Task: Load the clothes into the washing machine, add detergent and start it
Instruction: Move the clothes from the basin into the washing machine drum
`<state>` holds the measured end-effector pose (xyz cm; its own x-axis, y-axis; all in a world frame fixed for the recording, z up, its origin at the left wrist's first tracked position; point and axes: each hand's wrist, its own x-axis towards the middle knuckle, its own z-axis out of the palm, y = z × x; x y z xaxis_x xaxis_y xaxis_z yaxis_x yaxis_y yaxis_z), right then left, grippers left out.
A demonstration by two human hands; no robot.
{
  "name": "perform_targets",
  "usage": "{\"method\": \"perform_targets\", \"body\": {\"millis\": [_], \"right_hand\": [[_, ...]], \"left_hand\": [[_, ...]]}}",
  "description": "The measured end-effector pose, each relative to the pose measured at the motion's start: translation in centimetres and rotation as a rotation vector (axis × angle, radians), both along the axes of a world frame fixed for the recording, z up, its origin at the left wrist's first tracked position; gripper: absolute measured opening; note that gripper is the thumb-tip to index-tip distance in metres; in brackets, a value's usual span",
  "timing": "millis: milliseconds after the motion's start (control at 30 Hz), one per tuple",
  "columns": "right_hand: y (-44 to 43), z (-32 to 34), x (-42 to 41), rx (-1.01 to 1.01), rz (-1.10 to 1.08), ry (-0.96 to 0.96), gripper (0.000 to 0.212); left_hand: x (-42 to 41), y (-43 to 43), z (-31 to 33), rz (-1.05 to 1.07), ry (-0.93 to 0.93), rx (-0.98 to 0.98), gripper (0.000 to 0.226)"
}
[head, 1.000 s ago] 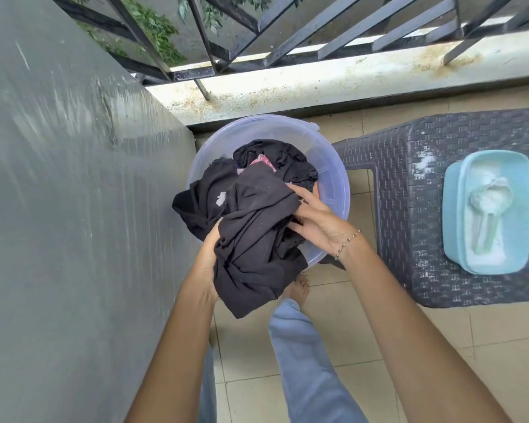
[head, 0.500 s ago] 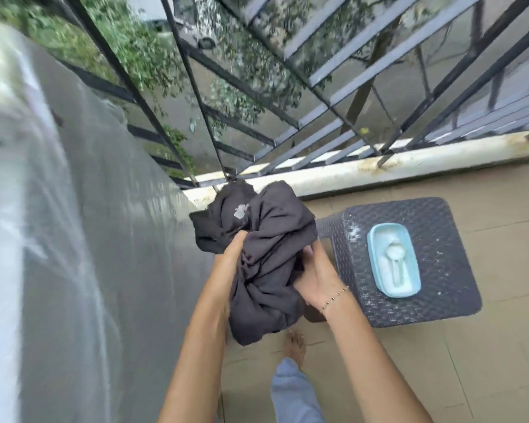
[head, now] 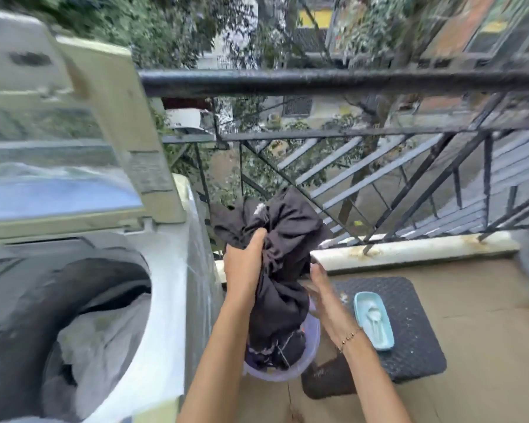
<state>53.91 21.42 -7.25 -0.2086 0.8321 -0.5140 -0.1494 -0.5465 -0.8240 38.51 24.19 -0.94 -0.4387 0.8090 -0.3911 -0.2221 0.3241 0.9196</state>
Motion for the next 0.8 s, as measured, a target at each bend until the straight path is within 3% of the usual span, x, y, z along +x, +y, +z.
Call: {"method": "perform_targets", "body": {"millis": [100, 233, 367, 533, 600, 667, 800], "right_hand": [[-0.8, 1.7, -2.4, -0.157, 0.073, -0.025, 0.065], [-1.0, 4.1, -7.5, -0.309, -0.063, 0.331, 0.089], [-0.2, 9.0, -13.1, -0.049, -0.148, 0.454, 0.068], [-0.5, 12.9, -19.6, 0.029, -0.063, 0.493, 0.042], [-1.0, 13.5, -22.3, 0.022, 0.005, 0.494, 0.049], [-1.4, 13.1, -25.3, 0.001, 0.053, 0.467, 0.053], [-1.9, 11.1, -30.5, -0.075, 0.108, 0.376, 0.035]], "left_hand": [[-2.0, -0.6, 3.2, 0.053, 0.001, 0.095, 0.060], [-6.0, -1.9, 6.5, 0.085, -0.056, 0.126, 0.050], [-10.6, -3.9, 9.0, 0.063, -0.073, 0.178, 0.023], [-18.2, -5.6, 9.0, -0.021, -0.173, 0.143, 0.062], [-21.6, -6.2, 9.4, -0.072, -0.218, 0.125, 0.057], [-25.0, -6.9, 9.7, -0.100, -0.177, 0.108, 0.032], [-31.7, -8.2, 7.1, -0.137, -0.196, 0.038, 0.050]]}}
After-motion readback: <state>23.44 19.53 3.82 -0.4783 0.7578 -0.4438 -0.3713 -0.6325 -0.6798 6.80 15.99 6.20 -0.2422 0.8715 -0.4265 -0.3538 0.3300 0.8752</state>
